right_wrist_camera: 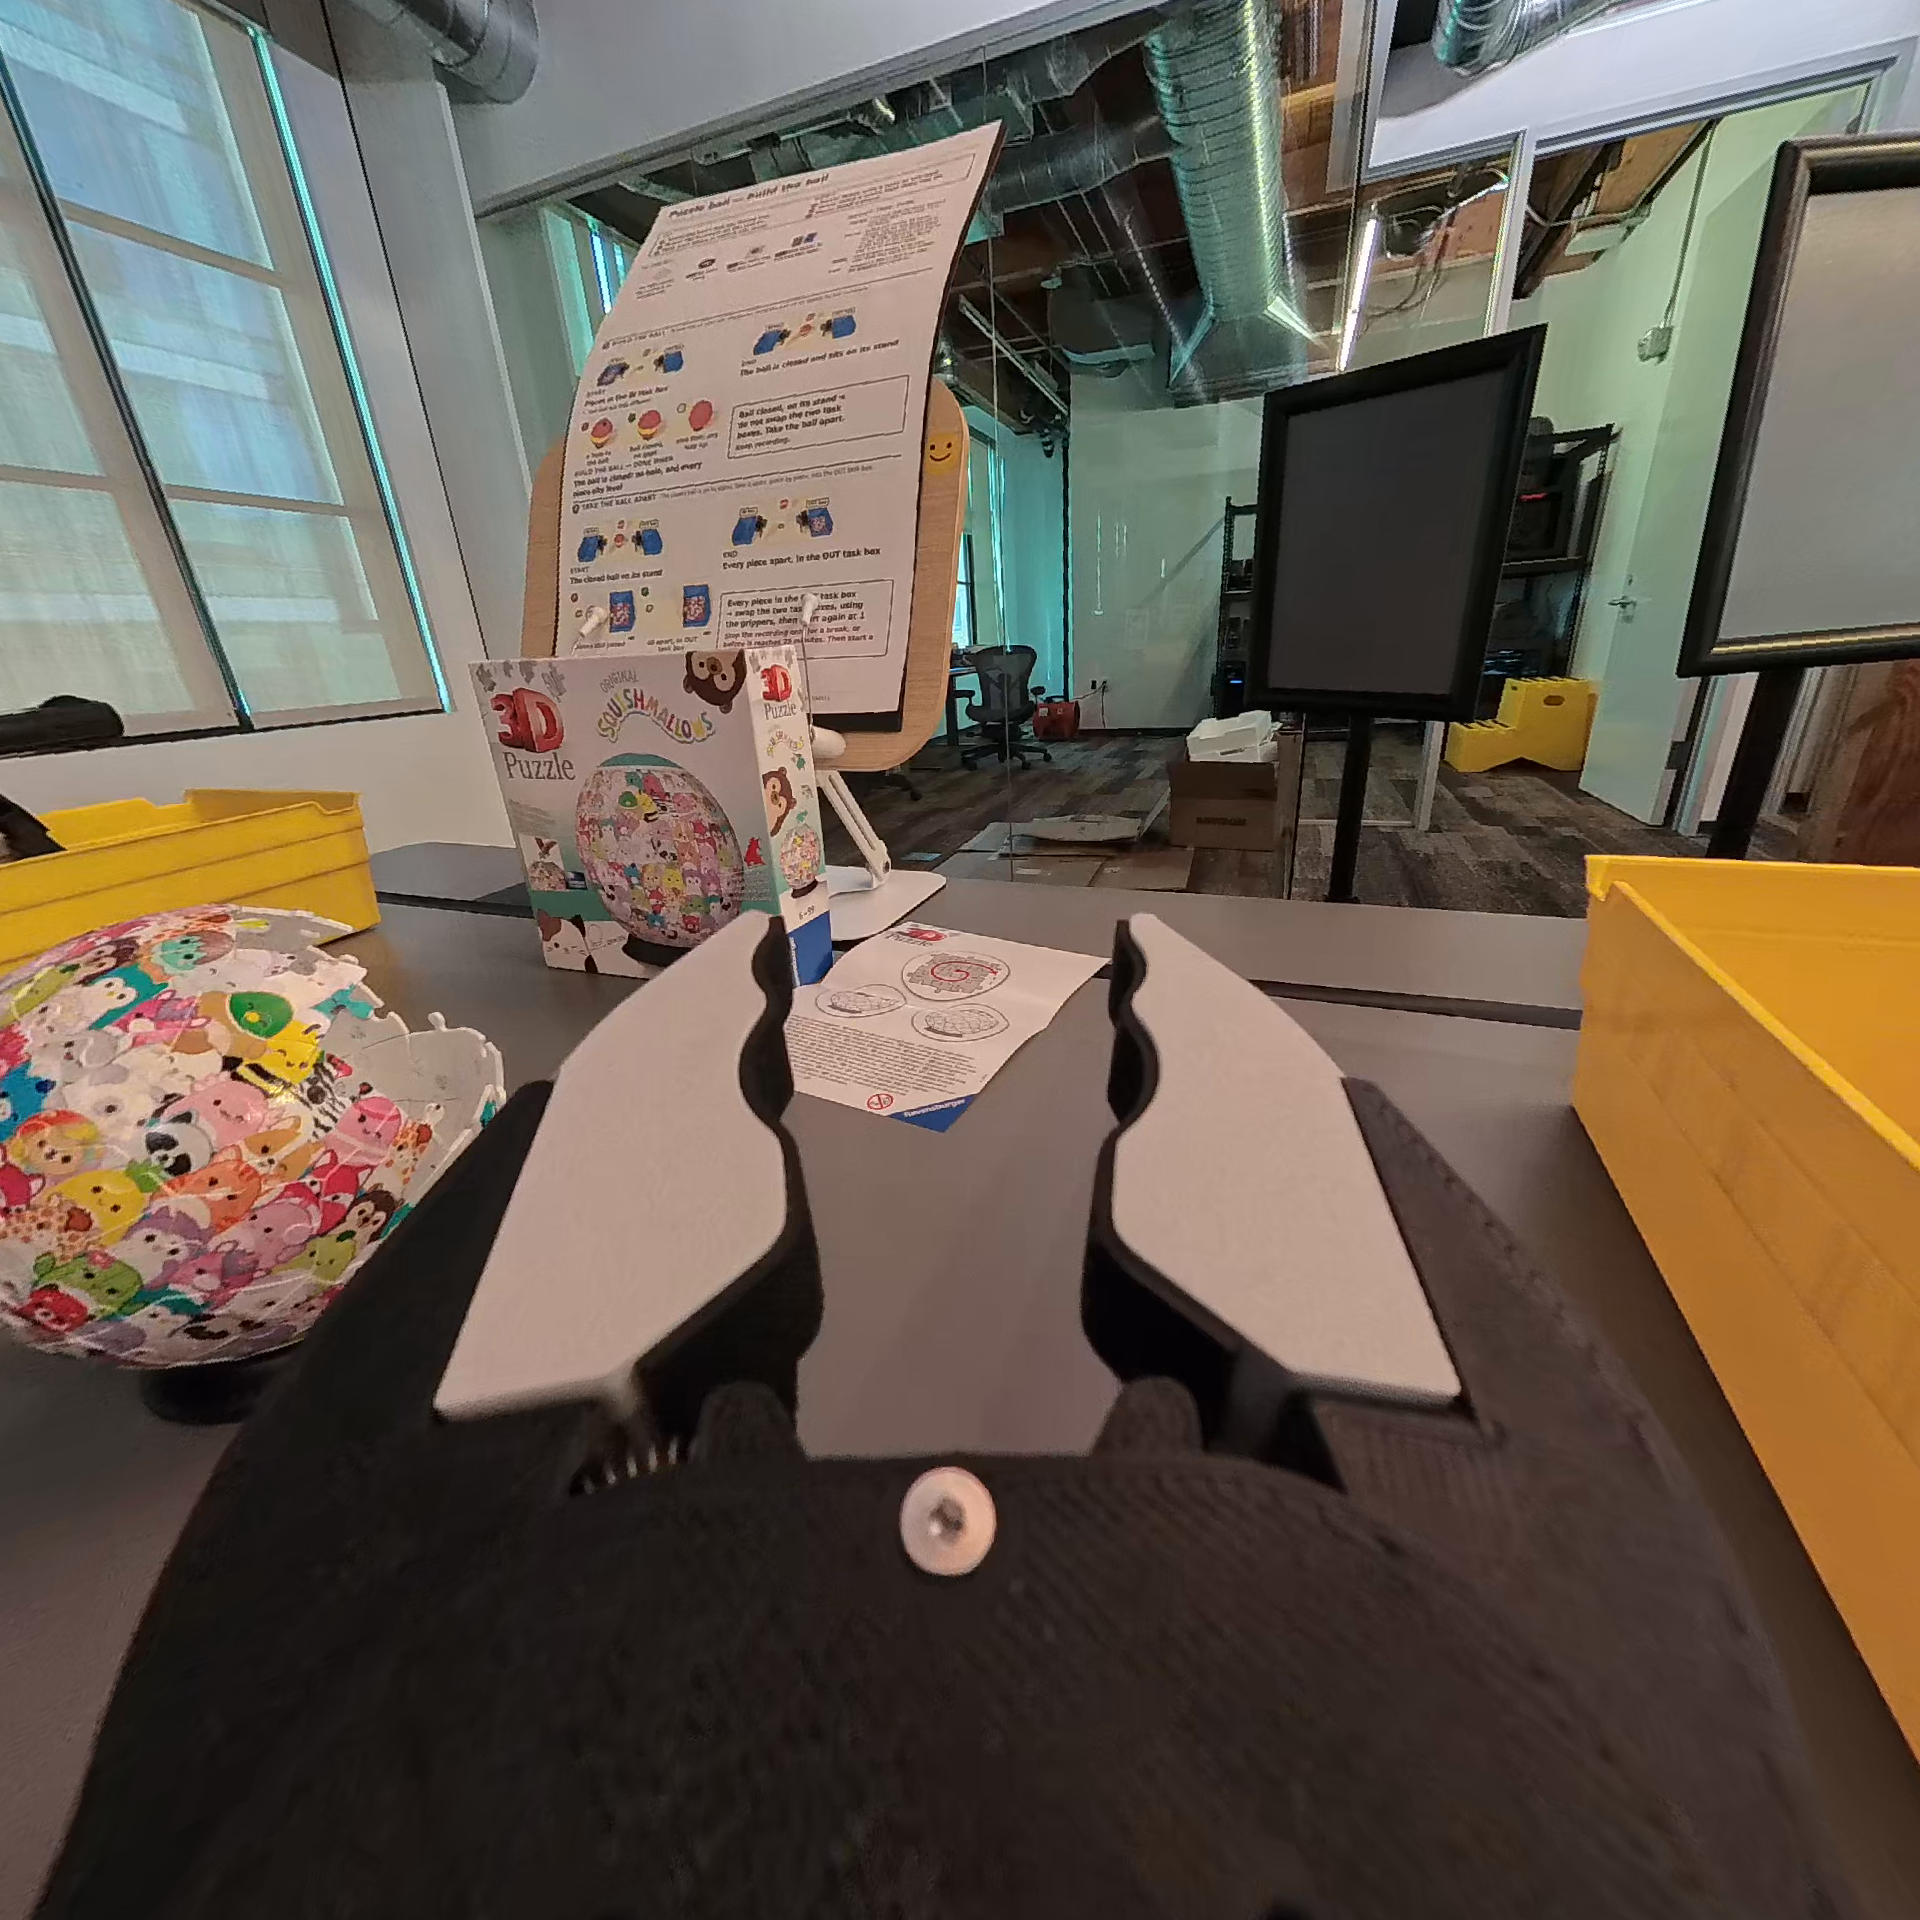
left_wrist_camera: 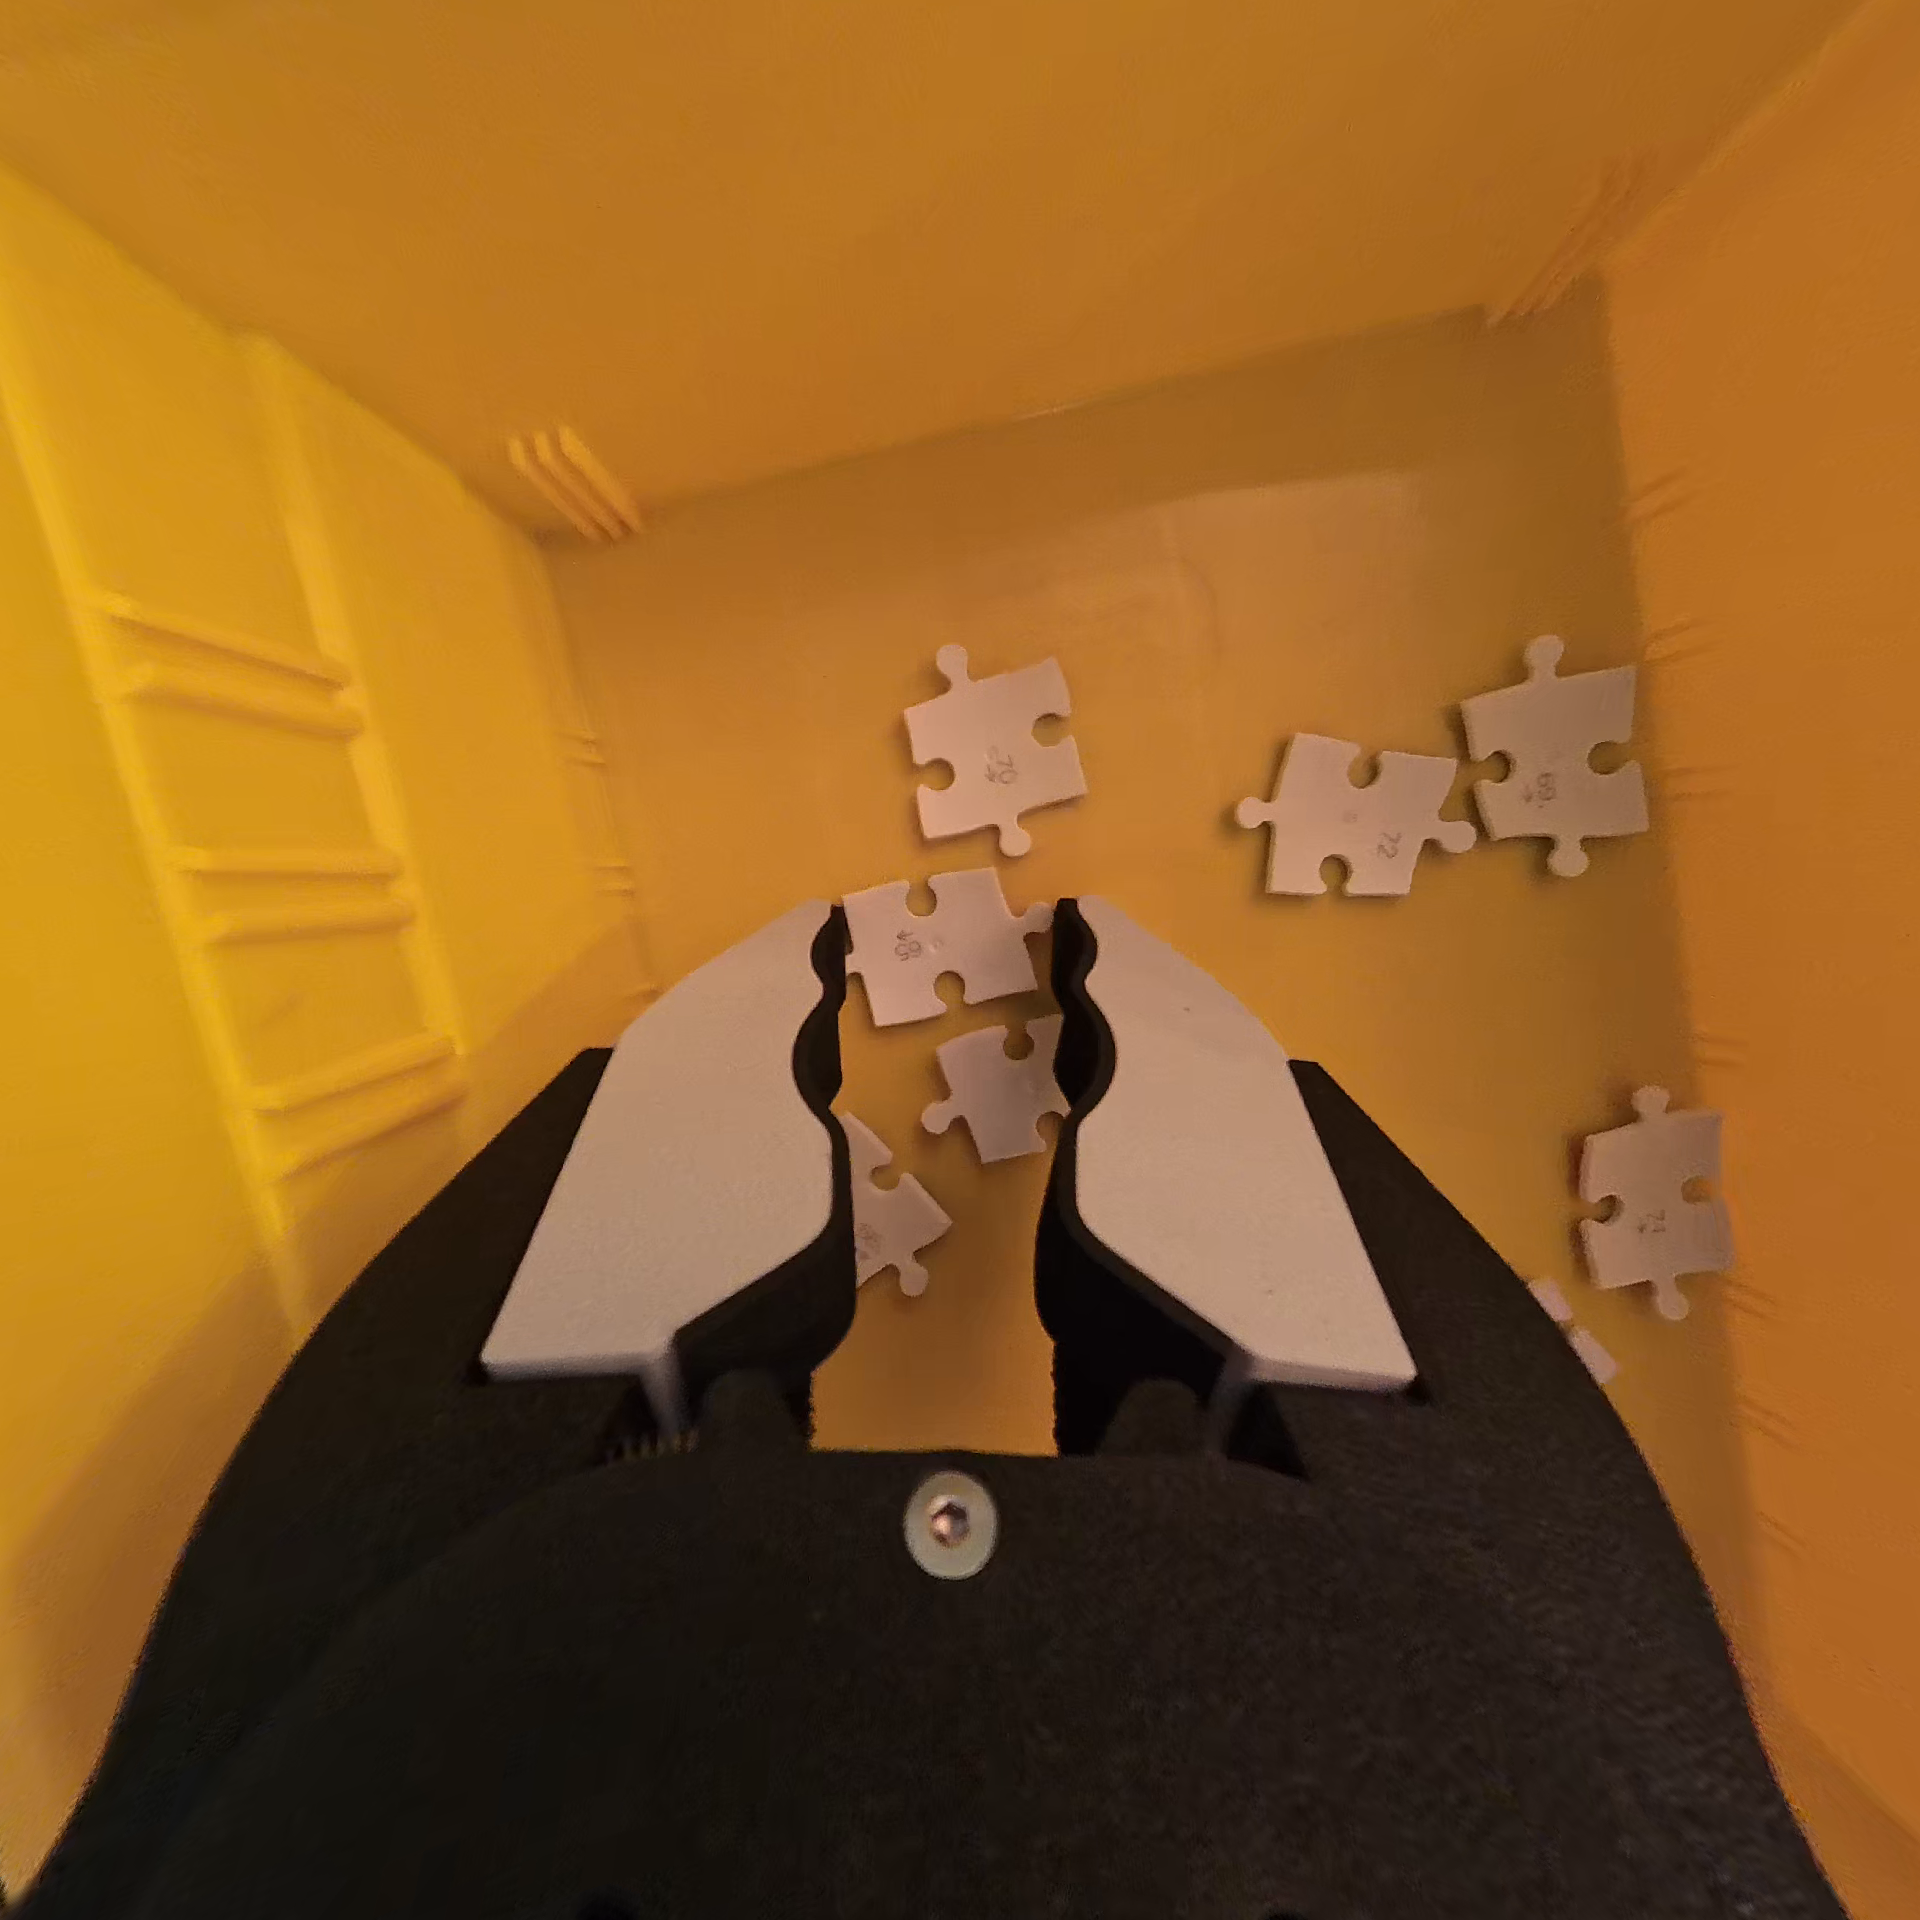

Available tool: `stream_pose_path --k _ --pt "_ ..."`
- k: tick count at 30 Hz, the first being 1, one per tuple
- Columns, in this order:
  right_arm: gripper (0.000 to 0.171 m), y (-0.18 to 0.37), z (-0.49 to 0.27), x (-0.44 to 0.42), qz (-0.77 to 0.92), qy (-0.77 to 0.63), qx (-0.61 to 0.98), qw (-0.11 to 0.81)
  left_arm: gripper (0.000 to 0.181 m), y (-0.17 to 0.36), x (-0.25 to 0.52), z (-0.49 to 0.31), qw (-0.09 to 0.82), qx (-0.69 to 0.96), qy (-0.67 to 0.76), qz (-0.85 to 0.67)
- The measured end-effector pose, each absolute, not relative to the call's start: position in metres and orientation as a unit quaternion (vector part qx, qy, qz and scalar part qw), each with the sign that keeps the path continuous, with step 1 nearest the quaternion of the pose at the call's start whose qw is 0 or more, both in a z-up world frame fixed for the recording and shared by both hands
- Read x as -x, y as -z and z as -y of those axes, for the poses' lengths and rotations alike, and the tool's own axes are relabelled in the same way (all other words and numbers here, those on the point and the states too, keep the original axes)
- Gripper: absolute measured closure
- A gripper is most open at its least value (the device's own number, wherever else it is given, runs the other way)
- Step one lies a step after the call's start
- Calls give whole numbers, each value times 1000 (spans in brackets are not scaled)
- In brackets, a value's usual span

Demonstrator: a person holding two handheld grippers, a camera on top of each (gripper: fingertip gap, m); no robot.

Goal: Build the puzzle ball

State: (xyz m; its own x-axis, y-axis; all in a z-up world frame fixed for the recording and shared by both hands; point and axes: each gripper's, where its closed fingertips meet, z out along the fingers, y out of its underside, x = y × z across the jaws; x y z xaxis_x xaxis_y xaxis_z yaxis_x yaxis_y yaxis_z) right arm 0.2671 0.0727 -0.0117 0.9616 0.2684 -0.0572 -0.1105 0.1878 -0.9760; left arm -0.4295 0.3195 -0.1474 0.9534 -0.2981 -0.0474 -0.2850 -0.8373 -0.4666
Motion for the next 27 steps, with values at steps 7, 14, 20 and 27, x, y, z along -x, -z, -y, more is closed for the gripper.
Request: stream_pose_path --k 7,14,20,27 --pt "112 8 -71 -268 62 -130 617 773 143 109 431 -312 274 947 -2 -166" --pt "112 -2 -65 -260 74 -149 599 783 143 2 336 -235 355 856 111 -359" --pt "112 -13 -58 -242 100 -187 576 790 143 13 199 -108 314 663 142 -665" --pt "111 -21 -46 -225 122 -234 552 791 143 101 165 -47 167 577 127 -789"
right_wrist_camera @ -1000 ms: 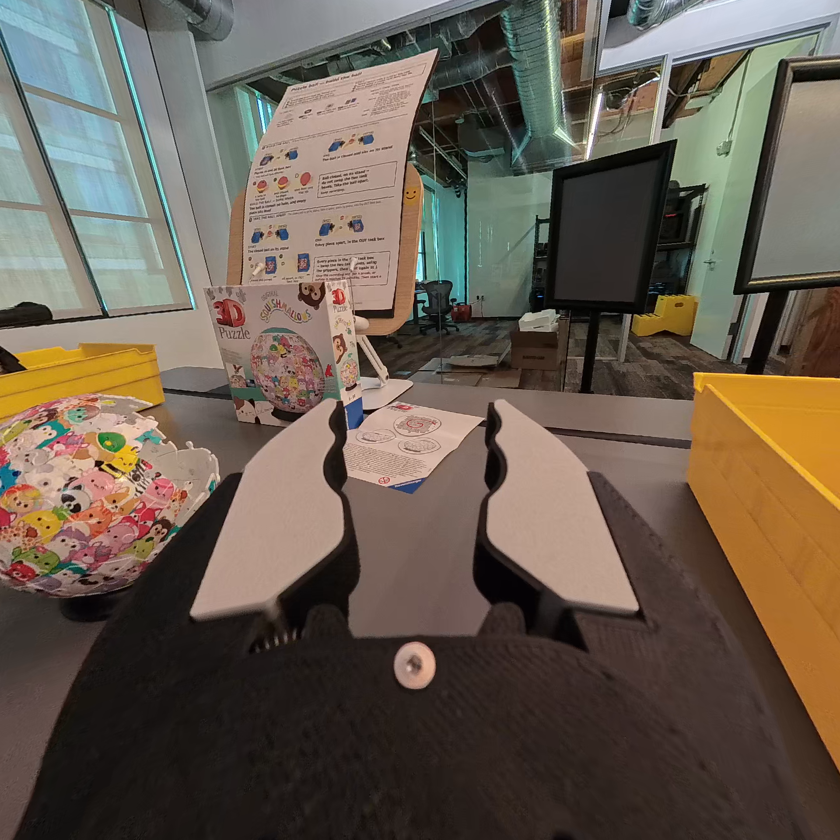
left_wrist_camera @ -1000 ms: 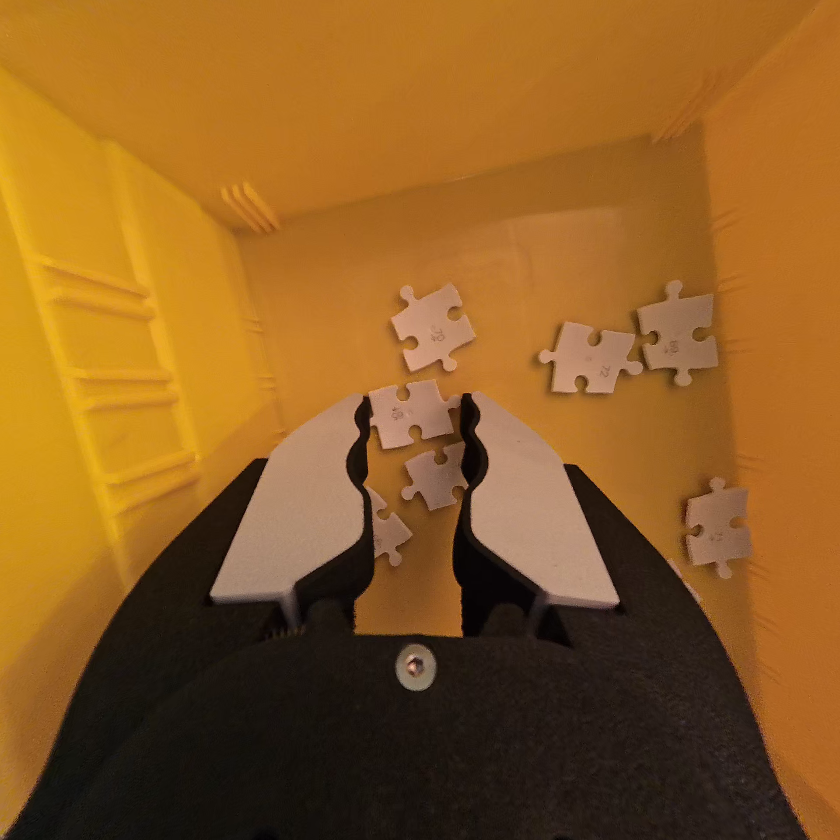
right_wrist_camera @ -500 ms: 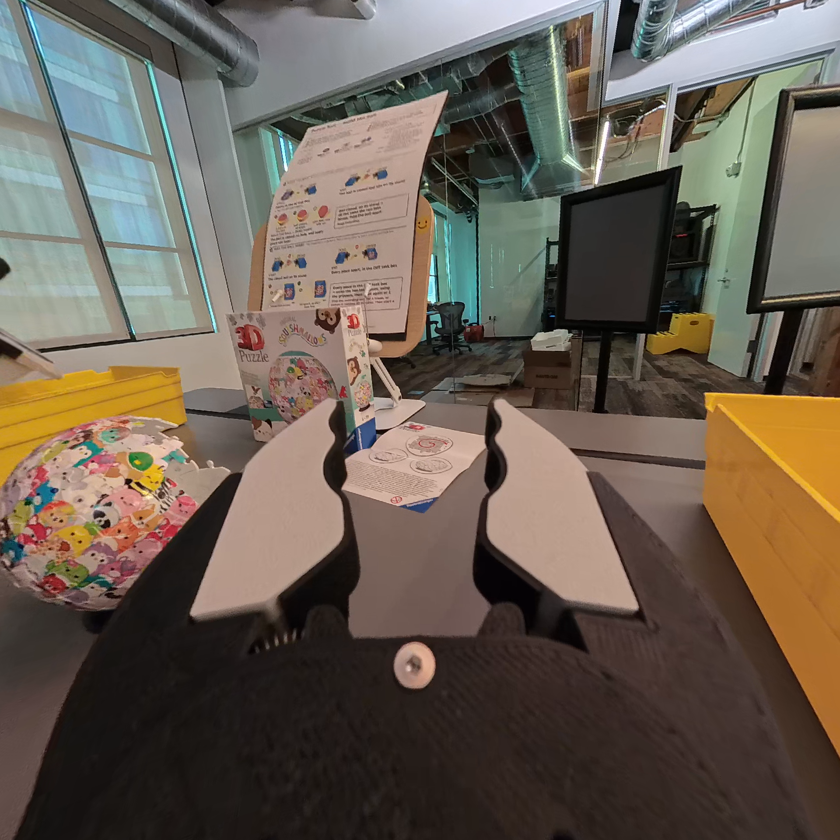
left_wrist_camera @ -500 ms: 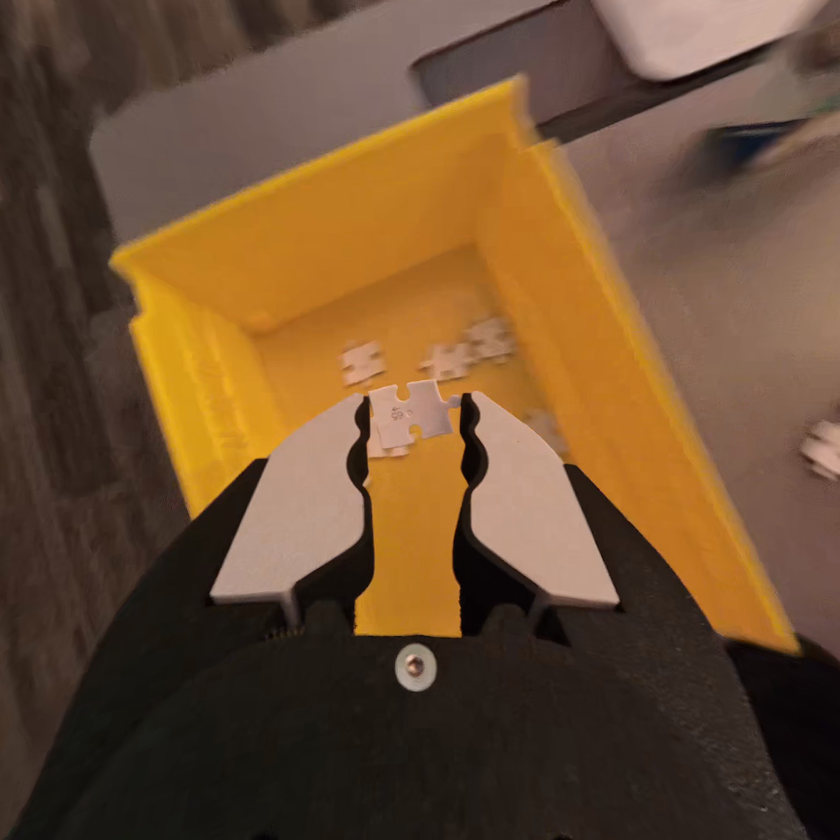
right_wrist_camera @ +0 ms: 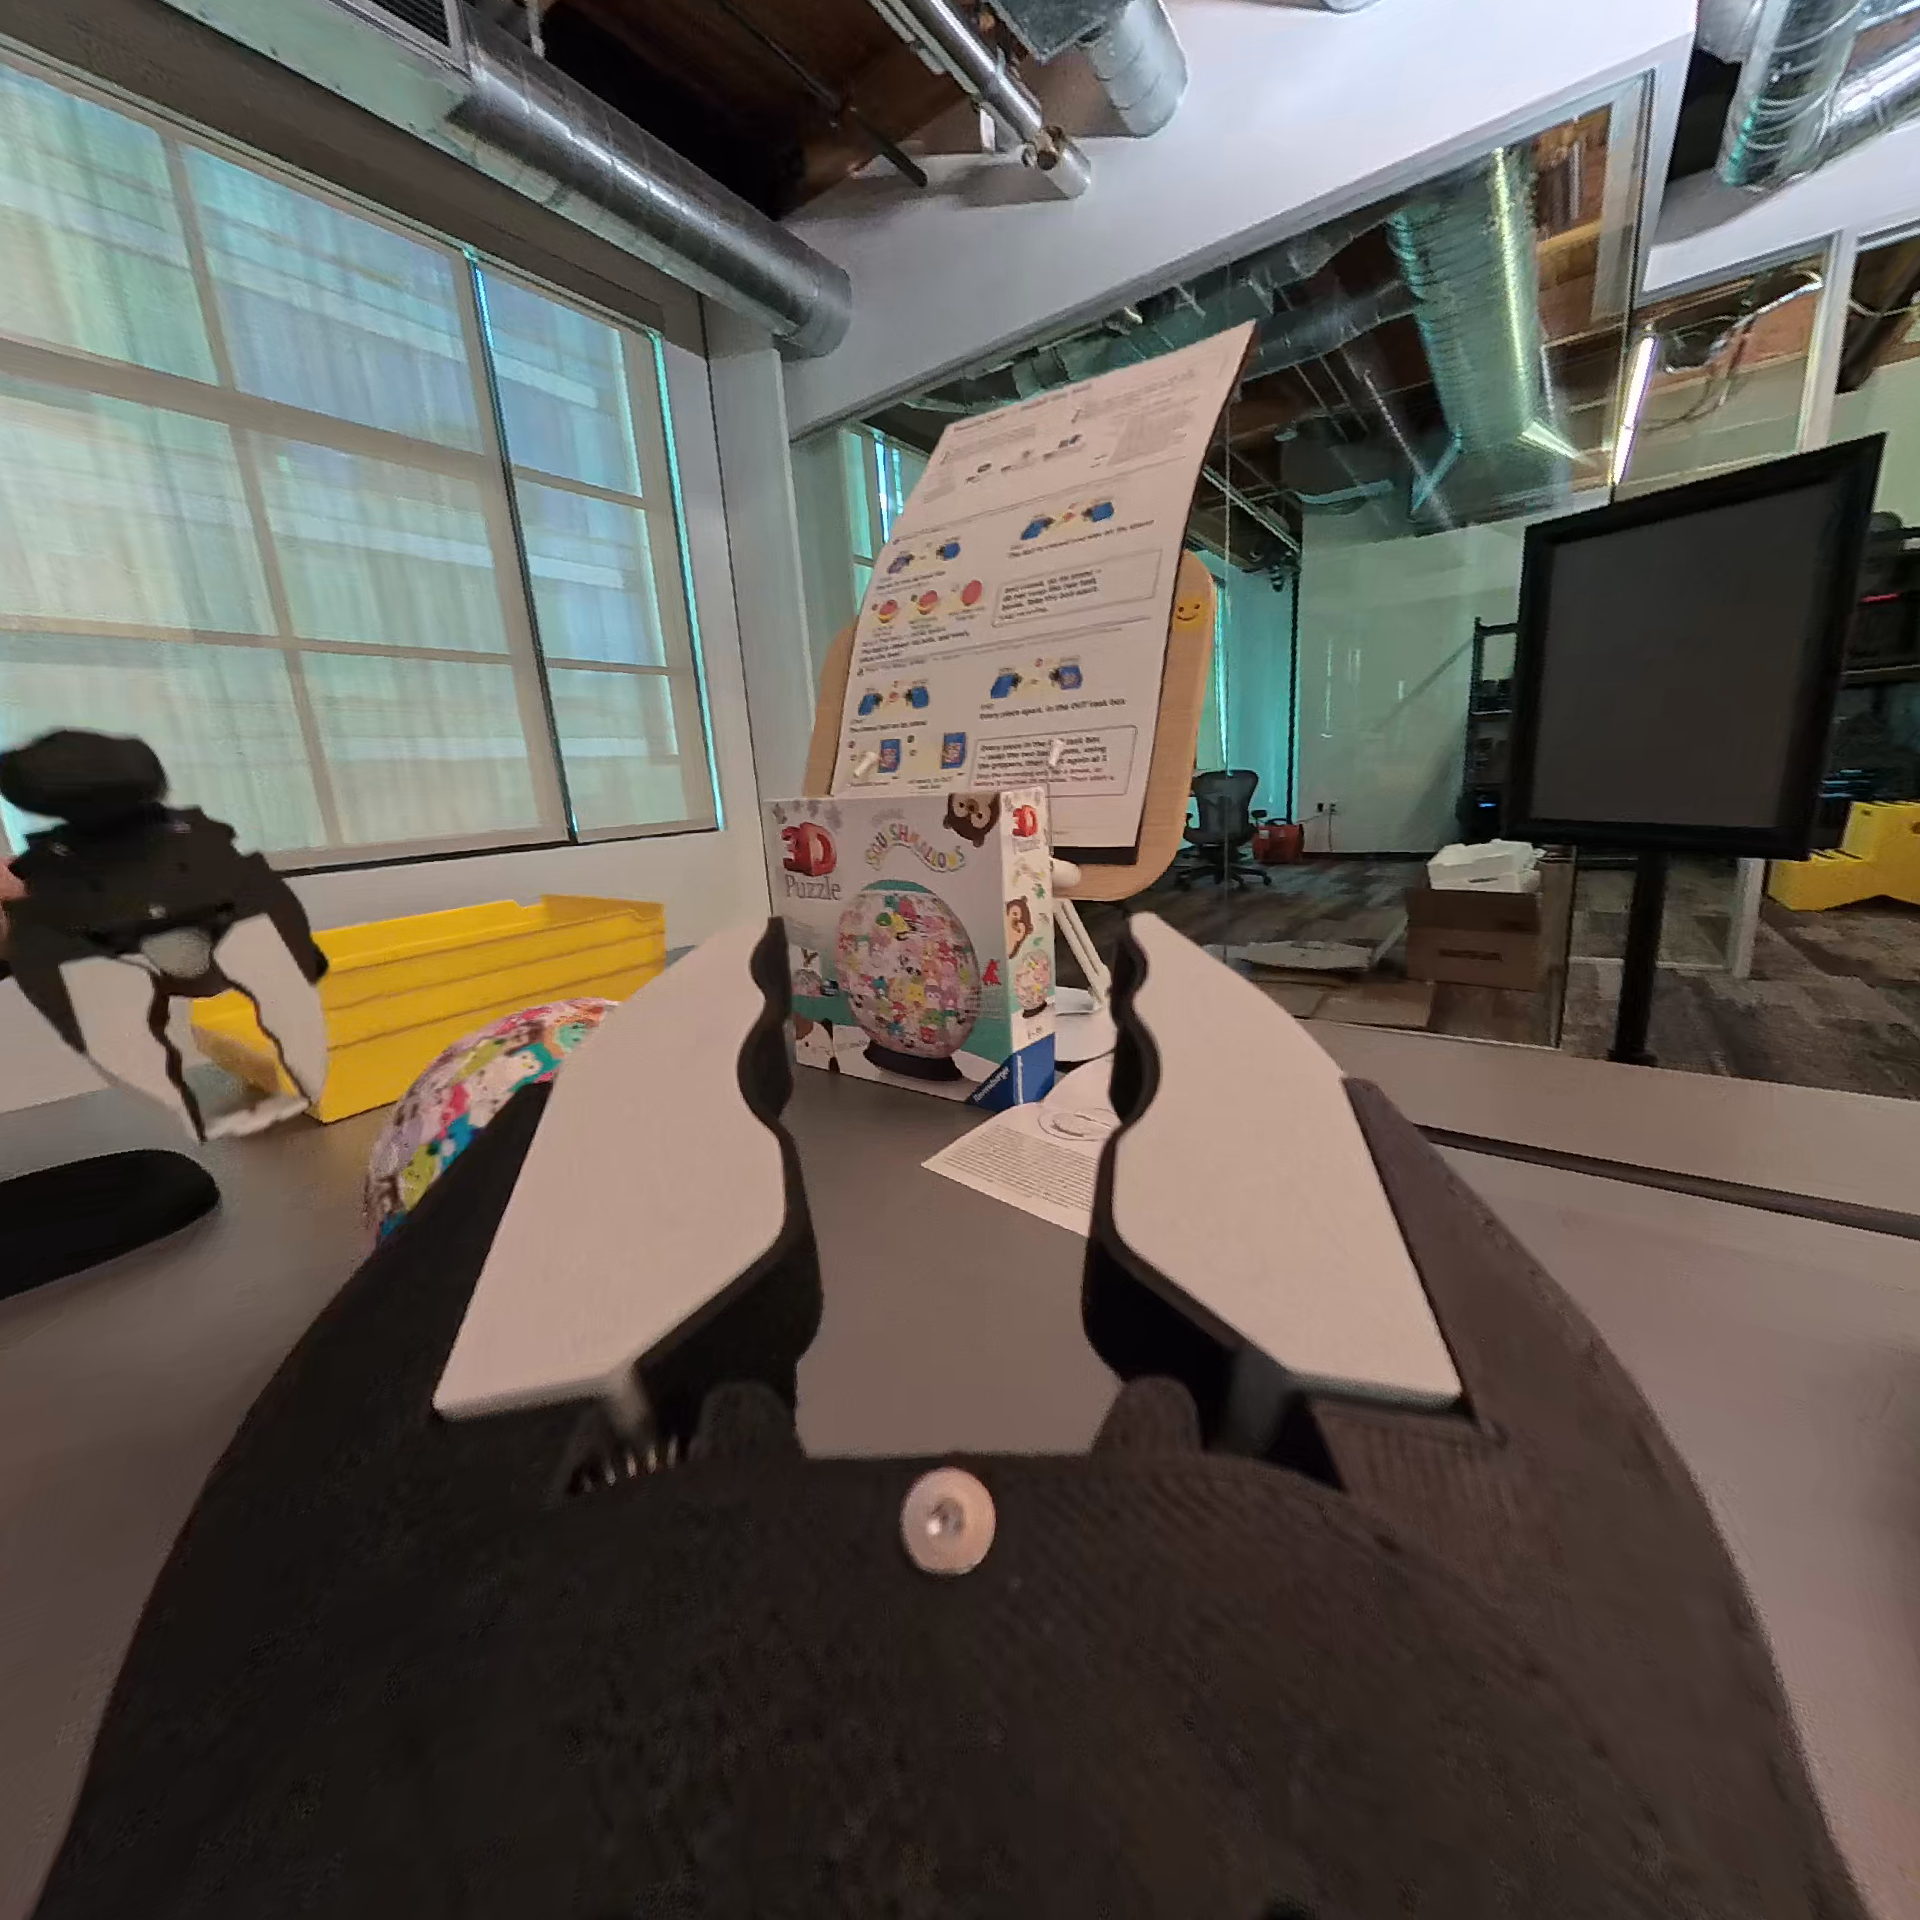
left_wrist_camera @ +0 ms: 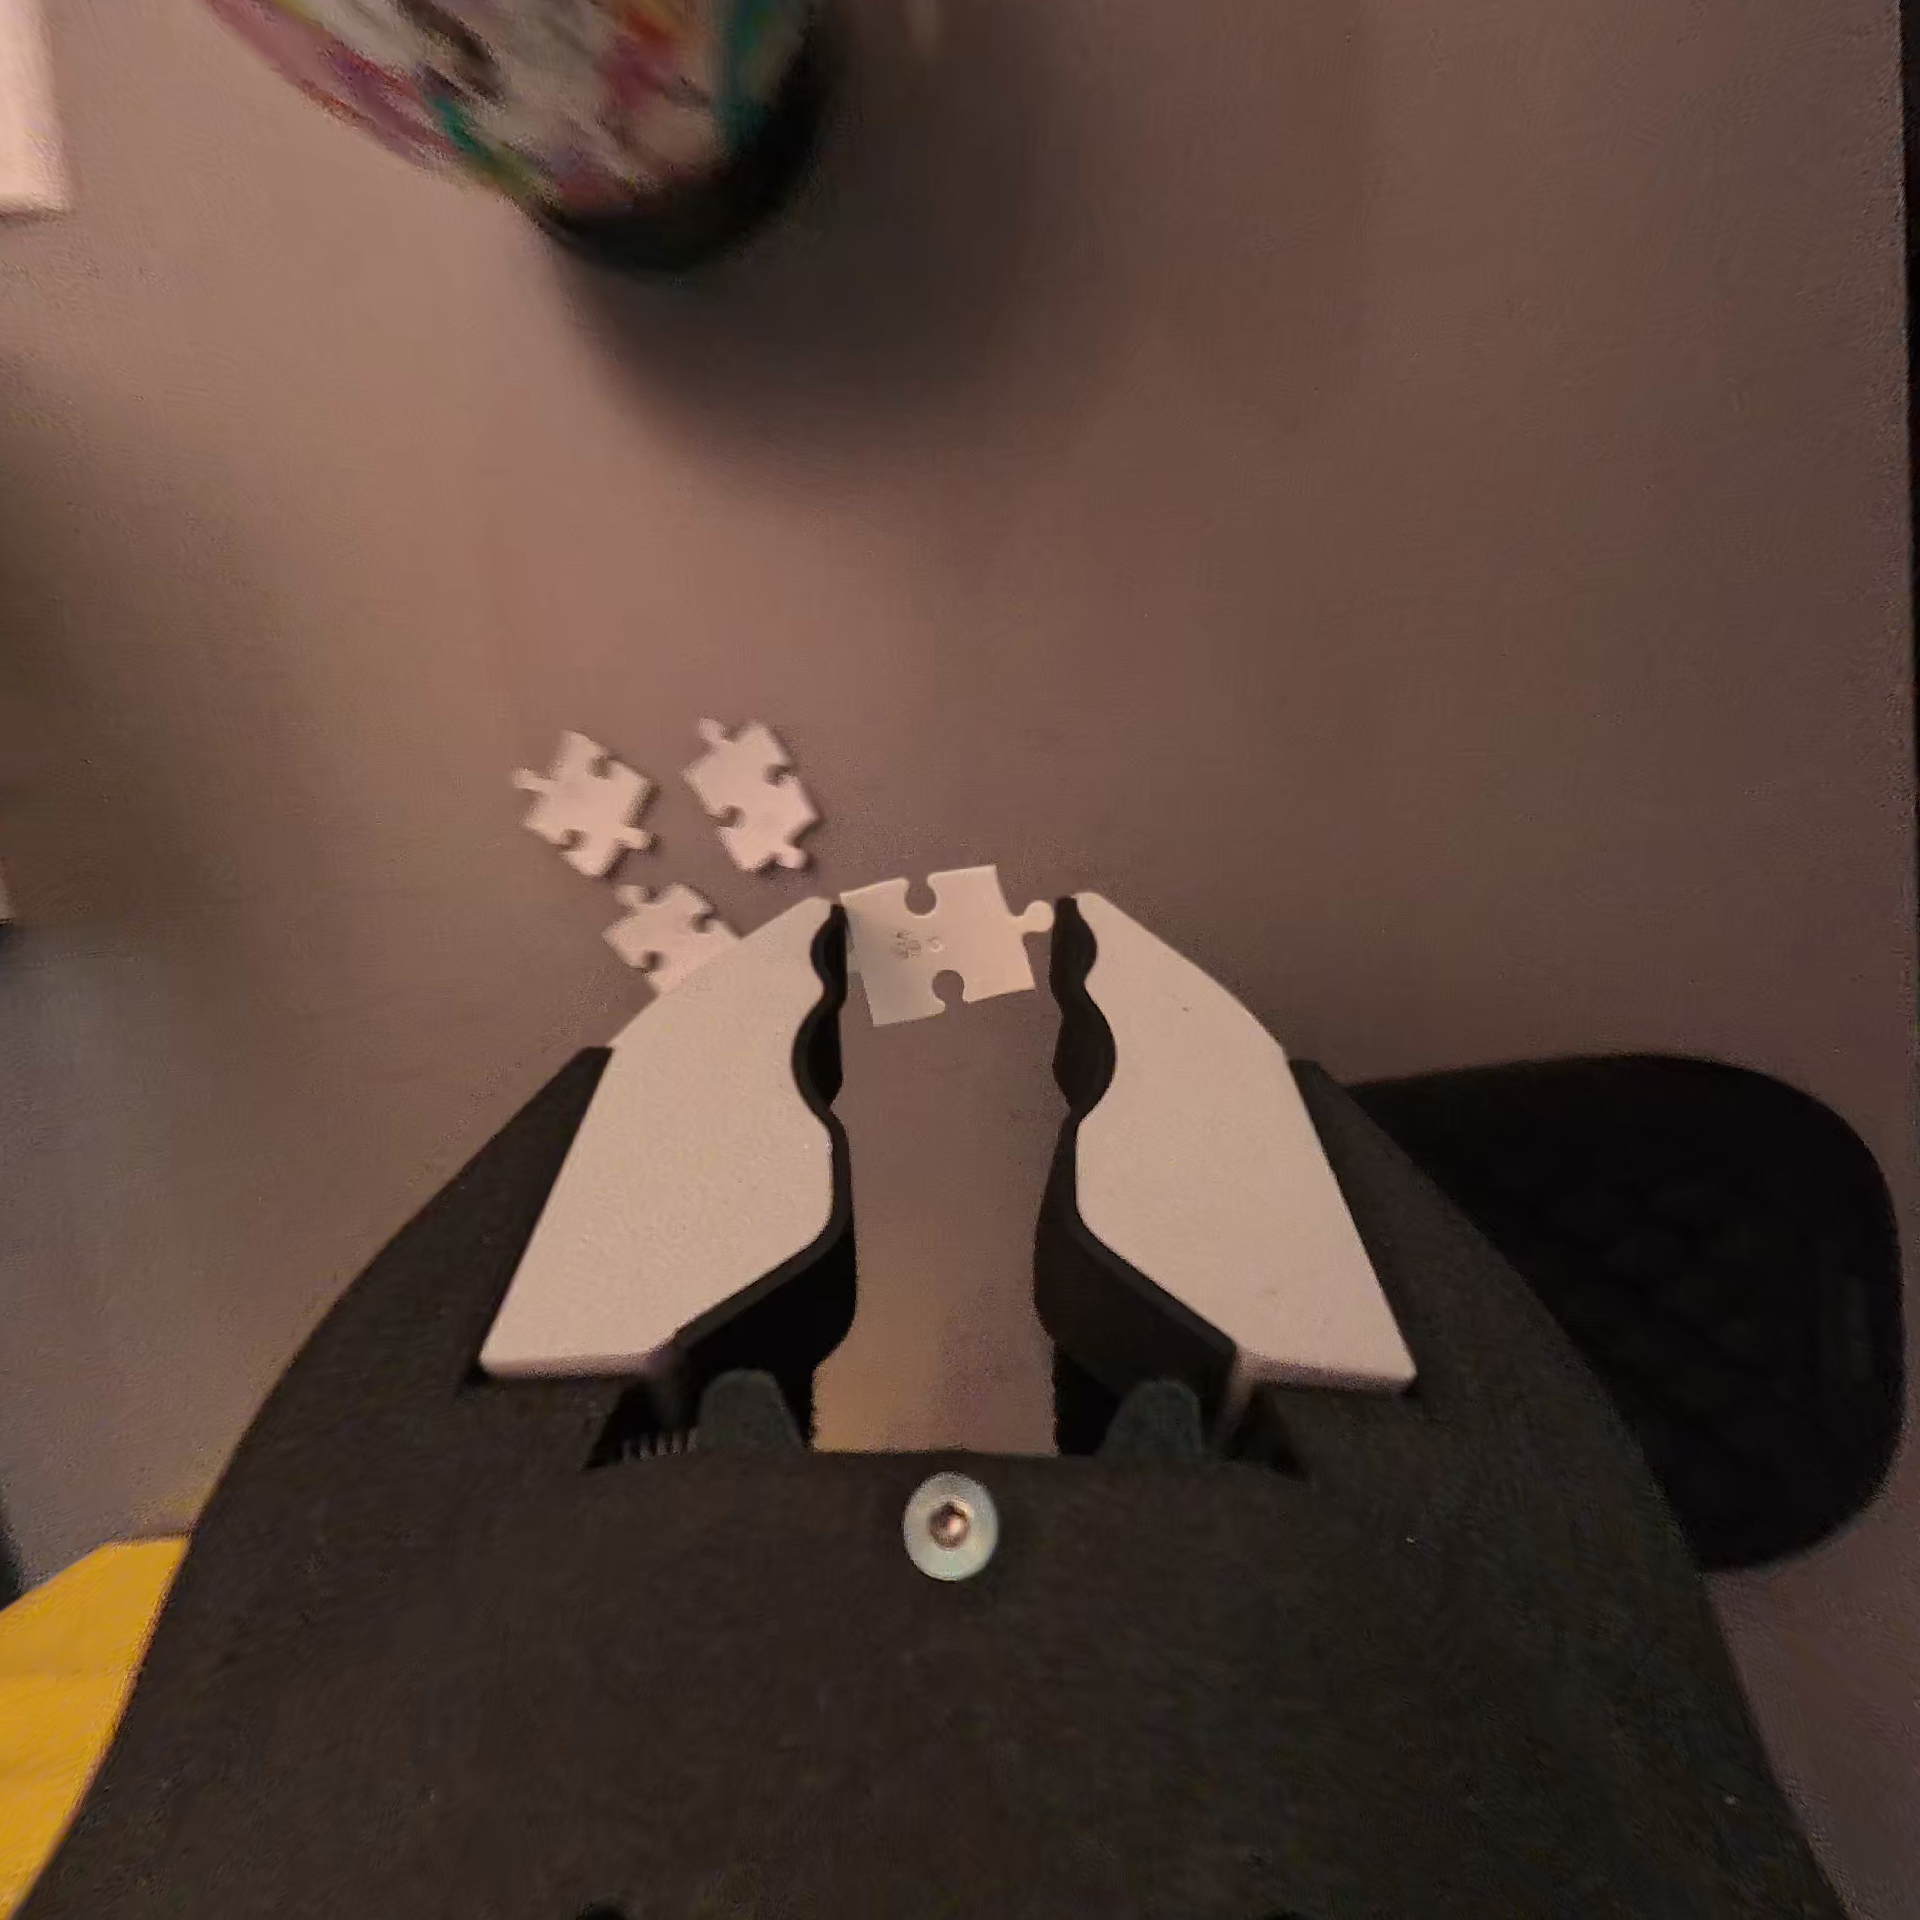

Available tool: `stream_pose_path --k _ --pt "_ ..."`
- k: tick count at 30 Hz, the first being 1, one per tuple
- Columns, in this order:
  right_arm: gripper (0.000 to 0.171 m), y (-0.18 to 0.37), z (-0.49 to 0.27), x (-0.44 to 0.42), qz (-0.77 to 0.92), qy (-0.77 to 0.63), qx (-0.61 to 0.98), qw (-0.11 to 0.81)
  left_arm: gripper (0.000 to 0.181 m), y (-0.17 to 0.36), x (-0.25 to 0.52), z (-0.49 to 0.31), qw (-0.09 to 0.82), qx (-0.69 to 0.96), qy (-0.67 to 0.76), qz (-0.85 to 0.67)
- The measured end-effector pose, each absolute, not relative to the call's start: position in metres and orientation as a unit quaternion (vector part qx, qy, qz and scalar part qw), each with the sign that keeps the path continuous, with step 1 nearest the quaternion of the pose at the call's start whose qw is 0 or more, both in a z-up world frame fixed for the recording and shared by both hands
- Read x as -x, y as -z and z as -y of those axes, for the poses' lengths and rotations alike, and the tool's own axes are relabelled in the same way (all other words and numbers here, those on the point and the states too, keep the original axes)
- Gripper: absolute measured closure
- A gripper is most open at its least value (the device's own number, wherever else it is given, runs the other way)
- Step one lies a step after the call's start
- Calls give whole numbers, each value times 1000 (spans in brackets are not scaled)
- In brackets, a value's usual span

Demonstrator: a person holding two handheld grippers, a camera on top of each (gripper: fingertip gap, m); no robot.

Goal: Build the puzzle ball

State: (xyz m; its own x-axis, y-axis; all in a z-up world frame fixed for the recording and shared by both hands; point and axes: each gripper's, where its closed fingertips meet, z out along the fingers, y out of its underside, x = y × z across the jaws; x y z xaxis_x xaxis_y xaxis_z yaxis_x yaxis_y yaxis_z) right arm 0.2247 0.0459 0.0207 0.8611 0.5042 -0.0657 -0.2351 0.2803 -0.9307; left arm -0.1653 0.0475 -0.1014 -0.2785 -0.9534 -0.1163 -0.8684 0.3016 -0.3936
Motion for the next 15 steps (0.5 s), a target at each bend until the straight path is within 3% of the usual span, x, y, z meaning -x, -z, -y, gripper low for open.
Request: stream_pose_path --k 8,11,15 --pt "111 -31 -33 -227 110 -275 523 799 142 139 170 -41 82 571 102 -811" --pt "111 -36 -29 -229 105 -283 512 805 116 135 169 -48 91 596 84 -794" --pt "111 -39 -25 -229 103 -288 505 807 131 122 149 -74 158 679 82 -712"
